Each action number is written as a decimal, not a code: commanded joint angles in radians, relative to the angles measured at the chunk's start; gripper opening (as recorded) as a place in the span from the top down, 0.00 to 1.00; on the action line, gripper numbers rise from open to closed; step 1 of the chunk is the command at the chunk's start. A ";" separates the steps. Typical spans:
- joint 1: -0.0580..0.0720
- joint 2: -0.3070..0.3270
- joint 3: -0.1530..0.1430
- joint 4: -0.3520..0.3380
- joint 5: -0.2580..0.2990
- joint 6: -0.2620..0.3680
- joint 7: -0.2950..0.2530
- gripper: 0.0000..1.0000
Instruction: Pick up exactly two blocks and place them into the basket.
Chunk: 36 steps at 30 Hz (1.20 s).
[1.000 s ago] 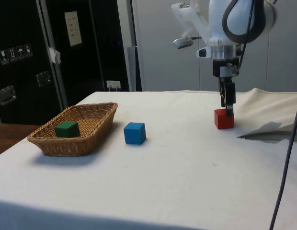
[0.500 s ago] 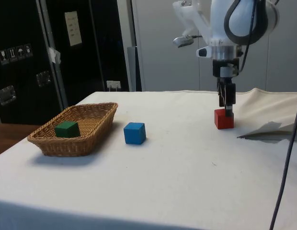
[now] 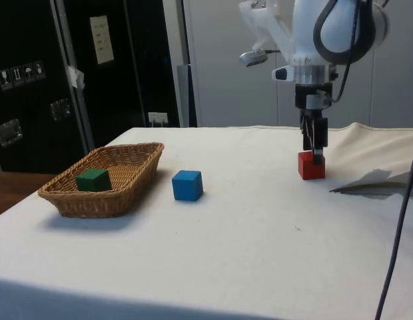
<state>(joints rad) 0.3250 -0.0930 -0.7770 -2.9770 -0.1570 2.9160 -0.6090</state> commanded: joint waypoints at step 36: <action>0.014 0.098 0.088 0.020 0.029 0.050 0.027 0.00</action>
<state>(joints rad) 0.3320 0.0000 -0.6940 -2.9360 -0.1570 2.9330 -0.5700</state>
